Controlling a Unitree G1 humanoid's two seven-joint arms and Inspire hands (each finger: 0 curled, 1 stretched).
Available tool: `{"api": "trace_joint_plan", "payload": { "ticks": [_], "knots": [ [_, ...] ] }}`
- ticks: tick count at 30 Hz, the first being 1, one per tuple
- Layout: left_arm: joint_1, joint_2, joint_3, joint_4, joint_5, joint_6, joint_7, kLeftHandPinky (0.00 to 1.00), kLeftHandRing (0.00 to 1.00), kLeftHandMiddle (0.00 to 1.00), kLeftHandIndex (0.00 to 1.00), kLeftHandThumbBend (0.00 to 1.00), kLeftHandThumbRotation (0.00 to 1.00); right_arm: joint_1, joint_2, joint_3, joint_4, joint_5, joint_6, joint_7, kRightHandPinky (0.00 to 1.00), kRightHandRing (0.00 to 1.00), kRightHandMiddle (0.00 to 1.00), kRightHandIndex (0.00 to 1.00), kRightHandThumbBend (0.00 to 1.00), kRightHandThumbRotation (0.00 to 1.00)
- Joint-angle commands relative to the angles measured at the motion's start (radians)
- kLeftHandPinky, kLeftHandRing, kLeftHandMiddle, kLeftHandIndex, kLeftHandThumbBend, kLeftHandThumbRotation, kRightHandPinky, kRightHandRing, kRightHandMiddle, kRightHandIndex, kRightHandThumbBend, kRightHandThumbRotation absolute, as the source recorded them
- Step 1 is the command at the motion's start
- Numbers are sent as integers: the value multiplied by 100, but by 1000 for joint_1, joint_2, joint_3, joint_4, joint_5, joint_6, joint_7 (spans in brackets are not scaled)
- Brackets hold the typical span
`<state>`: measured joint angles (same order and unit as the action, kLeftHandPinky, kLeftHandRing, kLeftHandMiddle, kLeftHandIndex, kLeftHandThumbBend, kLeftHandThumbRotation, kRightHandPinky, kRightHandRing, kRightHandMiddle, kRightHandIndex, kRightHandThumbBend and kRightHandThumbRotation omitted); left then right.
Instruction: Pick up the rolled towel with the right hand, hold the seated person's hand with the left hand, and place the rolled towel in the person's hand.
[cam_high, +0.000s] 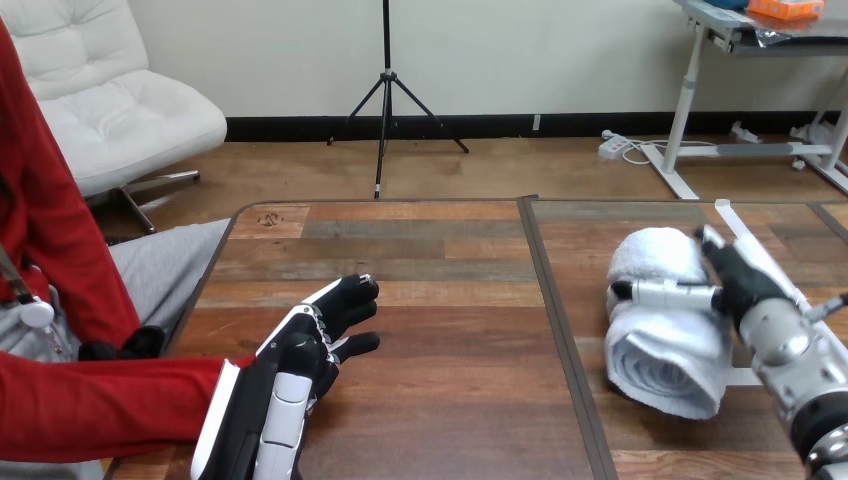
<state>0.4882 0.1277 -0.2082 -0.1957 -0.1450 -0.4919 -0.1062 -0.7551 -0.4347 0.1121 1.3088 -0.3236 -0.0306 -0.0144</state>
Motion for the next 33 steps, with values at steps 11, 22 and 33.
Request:
{"api": "trace_joint_plan", "payload": {
  "ticks": [11, 22, 33],
  "knots": [
    [-53, -35, 13, -43, -4, 3, -1, 77, 86, 84, 77, 74, 100, -22, 40, 83, 14, -72, 89, -4, 83, 97, 99, 100, 100, 56],
    [-50, -34, 12, -54, -2, -2, -1, 77, 87, 84, 77, 72, 100, -38, 63, 161, 28, -150, 200, 24, 72, 86, 90, 100, 100, 67],
    [-49, -33, 16, -58, -1, -5, 0, 78, 87, 84, 77, 71, 100, -50, 84, 227, 36, -208, 268, 72, 67, 85, 89, 94, 100, 76]
  ]
}}
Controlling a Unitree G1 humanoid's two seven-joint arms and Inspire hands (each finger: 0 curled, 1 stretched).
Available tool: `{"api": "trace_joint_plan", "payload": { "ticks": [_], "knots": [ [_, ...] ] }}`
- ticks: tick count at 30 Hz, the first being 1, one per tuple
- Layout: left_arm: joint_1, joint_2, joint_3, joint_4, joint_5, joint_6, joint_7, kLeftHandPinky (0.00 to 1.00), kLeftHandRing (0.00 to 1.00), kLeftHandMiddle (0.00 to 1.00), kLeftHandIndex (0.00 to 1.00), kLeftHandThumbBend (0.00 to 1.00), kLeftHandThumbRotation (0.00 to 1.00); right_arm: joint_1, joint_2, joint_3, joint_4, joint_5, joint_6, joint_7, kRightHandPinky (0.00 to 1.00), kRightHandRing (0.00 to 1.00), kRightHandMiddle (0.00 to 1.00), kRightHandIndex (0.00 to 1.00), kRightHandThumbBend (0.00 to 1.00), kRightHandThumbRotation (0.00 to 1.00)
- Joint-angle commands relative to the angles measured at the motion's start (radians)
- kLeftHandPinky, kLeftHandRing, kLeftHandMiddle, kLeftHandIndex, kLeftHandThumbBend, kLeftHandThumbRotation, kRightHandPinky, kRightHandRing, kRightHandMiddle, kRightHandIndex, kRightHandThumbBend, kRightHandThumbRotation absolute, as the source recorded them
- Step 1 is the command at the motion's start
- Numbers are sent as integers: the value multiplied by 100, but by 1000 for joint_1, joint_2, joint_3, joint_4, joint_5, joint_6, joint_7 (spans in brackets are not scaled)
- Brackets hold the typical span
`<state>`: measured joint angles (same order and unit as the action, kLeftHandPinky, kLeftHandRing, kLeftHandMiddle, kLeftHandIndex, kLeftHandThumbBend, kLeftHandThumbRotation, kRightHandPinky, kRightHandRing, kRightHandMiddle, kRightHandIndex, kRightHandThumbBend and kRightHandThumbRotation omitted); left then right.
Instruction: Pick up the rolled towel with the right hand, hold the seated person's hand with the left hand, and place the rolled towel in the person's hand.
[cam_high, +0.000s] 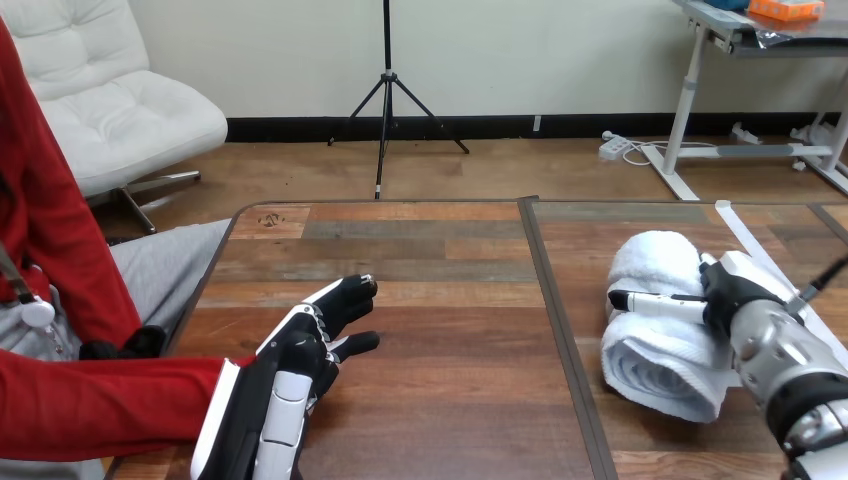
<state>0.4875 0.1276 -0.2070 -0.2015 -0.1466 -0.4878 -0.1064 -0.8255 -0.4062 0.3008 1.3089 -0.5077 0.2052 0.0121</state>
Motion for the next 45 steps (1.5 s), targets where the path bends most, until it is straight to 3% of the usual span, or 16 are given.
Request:
{"api": "trace_joint_plan", "payload": {
  "ticks": [1, 7, 10, 16, 17, 19, 22, 28, 35, 45],
  "knots": [
    [-48, -32, 16, -54, 0, -8, 1, 78, 87, 84, 77, 71, 100, 19, 58, 41, 37, -25, 38, 52, 68, 86, 90, 95, 100, 76],
    [-47, -33, 16, -56, 0, -7, 2, 78, 87, 84, 77, 71, 100, 9, 75, 21, 35, -1, 78, 41, 74, 91, 95, 98, 100, 73],
    [-47, -33, 16, -57, 1, -6, 2, 78, 87, 84, 76, 71, 100, 5, 83, 7, 32, 14, 94, 27, 72, 89, 91, 94, 100, 69],
    [-48, -33, 16, -55, 1, -11, 0, 78, 87, 84, 76, 70, 100, 3, 94, -35, 26, 55, 102, -4, 59, 77, 82, 86, 100, 60],
    [-49, -33, 16, -55, 2, -12, 0, 78, 87, 85, 76, 70, 100, 3, 96, -39, 26, 61, 105, -10, 52, 70, 77, 83, 100, 55],
    [-48, -33, 16, -54, 3, -12, 1, 78, 87, 85, 76, 70, 100, 2, 99, -47, 24, 73, 106, -21, 47, 65, 73, 81, 100, 52],
    [-46, -36, 16, -55, 5, -11, 4, 78, 88, 85, 75, 70, 100, 4, 102, -58, 22, 84, 100, -36, 44, 59, 68, 77, 100, 46],
    [-42, -39, 16, -57, 5, -11, 9, 78, 87, 84, 75, 70, 100, 13, 102, -80, 16, 110, 73, -64, 38, 48, 57, 70, 93, 24],
    [-43, -33, 18, -55, 3, -17, 4, 78, 87, 84, 75, 69, 100, 15, 101, -68, 17, 100, 60, -65, 34, 41, 49, 62, 85, 5],
    [-43, -34, 24, -54, 1, -22, 3, 78, 87, 84, 74, 69, 100, 16, 97, -66, 17, 98, 46, -69, 26, 33, 41, 53, 79, 0]
  ]
}}
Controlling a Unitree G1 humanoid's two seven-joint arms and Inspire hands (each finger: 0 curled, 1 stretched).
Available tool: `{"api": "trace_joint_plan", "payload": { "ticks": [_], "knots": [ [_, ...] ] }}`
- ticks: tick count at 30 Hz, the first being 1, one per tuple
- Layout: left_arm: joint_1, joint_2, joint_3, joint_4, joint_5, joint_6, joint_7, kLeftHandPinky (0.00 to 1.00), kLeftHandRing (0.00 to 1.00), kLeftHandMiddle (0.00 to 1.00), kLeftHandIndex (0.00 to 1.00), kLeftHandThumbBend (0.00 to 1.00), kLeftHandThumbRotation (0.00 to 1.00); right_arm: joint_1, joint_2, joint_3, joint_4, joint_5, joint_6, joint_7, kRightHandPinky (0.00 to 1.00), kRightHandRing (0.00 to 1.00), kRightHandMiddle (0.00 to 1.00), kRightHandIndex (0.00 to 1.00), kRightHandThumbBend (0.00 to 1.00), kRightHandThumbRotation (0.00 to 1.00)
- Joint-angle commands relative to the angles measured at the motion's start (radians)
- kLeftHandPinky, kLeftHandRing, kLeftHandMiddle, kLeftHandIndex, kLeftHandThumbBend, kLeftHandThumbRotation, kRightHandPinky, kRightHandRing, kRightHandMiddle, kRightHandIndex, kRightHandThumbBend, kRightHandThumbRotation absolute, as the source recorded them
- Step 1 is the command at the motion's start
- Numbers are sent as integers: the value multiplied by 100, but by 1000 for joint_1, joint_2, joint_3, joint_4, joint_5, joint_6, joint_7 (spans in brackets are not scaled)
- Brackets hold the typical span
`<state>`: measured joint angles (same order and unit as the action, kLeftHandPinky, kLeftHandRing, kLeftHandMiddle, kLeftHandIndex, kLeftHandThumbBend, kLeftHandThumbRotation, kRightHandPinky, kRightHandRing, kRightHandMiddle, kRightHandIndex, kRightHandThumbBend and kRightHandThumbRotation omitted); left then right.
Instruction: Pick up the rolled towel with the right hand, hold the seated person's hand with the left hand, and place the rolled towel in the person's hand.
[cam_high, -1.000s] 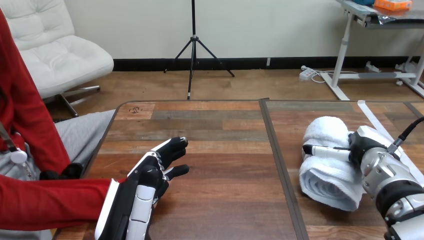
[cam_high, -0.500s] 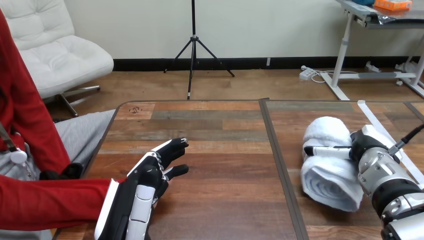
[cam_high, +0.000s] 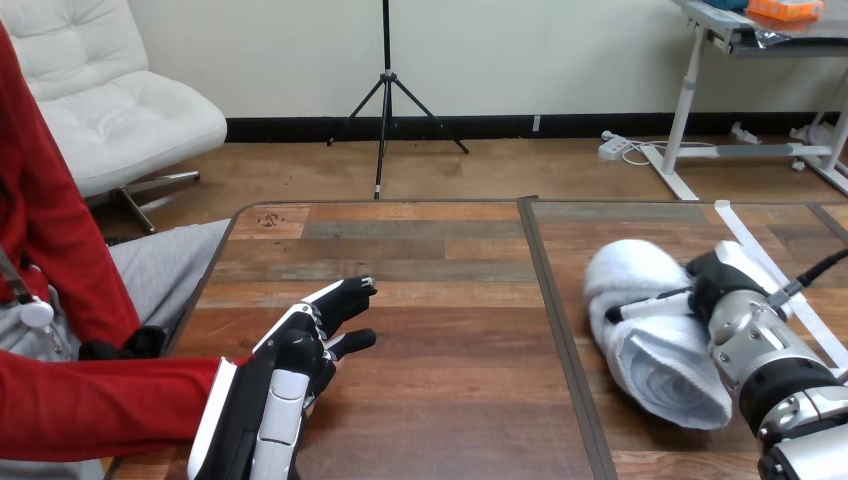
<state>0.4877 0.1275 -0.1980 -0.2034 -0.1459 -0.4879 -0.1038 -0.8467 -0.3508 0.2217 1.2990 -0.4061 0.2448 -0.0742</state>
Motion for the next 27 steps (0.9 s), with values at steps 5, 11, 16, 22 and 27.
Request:
{"api": "trace_joint_plan", "payload": {
  "ticks": [5, 11, 16, 22, 27],
  "knots": [
    [-45, -34, 17, -49, -3, -26, -3, 77, 87, 84, 74, 69, 100, 37, 39, 10, 26, -1, 0, 20, 26, 32, 41, 52, 79, 0],
    [-50, -38, 20, -42, 1, -33, -4, 77, 86, 84, 73, 68, 100, 37, 37, -1, 25, 11, -8, 21, 27, 33, 41, 50, 79, 0],
    [-52, -40, 21, -38, 3, -37, -4, 76, 85, 83, 72, 68, 100, 36, 35, -17, 22, 27, -18, 16, 28, 34, 42, 50, 79, 0],
    [-51, -42, 20, -39, 2, -35, -2, 76, 85, 83, 72, 68, 100, 35, 33, -35, 17, 44, -31, 4, 28, 34, 42, 51, 79, 0],
    [-52, -42, 18, -38, -2, -32, -4, 75, 84, 83, 71, 68, 100, 39, 31, -68, 9, 73, -66, -12, 28, 34, 42, 49, 81, 0]
  ]
}}
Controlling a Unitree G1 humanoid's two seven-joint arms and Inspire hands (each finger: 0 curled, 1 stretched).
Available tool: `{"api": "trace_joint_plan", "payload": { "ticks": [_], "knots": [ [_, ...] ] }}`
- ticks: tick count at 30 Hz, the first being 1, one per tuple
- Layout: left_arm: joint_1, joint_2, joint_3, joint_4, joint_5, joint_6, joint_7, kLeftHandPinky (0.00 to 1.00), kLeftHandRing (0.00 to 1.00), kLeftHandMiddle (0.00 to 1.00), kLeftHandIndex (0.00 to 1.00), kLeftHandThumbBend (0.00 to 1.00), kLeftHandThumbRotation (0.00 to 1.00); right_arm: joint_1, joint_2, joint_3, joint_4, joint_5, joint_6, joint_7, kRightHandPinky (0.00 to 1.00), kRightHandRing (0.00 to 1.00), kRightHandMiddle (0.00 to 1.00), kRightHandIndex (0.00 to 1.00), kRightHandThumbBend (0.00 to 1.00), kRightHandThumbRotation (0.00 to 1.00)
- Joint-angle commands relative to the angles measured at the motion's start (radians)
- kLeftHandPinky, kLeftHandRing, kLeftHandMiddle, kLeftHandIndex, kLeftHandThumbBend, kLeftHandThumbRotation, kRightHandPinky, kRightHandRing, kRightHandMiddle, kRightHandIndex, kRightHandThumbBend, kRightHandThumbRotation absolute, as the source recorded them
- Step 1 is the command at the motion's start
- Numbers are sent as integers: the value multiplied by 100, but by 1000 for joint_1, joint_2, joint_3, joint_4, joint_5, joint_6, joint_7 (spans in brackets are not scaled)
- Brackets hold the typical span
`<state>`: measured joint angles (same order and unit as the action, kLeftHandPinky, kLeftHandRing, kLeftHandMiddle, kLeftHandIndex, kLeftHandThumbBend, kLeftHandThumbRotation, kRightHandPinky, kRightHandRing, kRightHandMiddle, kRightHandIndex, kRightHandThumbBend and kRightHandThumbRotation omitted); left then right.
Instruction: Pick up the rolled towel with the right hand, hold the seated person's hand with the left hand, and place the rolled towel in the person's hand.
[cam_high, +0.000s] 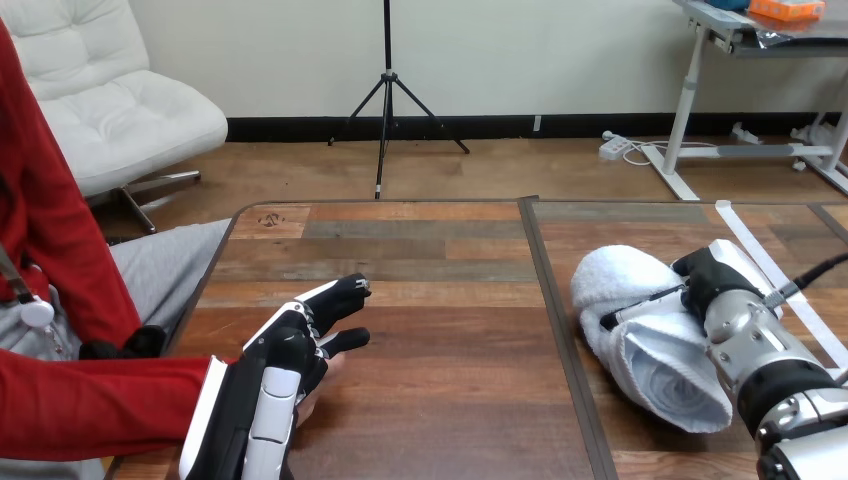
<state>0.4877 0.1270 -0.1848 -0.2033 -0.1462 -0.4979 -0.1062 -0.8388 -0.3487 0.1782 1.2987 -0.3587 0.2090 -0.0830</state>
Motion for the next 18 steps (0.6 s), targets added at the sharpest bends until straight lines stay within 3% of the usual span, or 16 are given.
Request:
{"api": "trace_joint_plan", "payload": {
  "ticks": [1, 5, 9, 18],
  "knots": [
    [-51, -41, 5, -38, -3, -22, -2, 75, 84, 83, 71, 68, 100, 31, 29, -29, 9, 31, -33, -4, 28, 34, 43, 49, 82, 0],
    [-51, -42, 4, -39, -1, -21, -1, 75, 84, 83, 71, 69, 100, 32, 28, -46, 5, 49, -54, -17, 27, 34, 42, 48, 82, 0],
    [-52, -39, 4, -37, 3, -22, -2, 75, 84, 83, 71, 69, 100, 34, 28, -89, -5, 93, -91, -31, 27, 33, 41, 47, 82, 0],
    [-50, -40, 5, -31, 0, -23, -5, 77, 86, 84, 71, 68, 100, 30, 32, -132, -29, 146, -149, -73, 28, 34, 41, 44, 81, 0]
  ]
}}
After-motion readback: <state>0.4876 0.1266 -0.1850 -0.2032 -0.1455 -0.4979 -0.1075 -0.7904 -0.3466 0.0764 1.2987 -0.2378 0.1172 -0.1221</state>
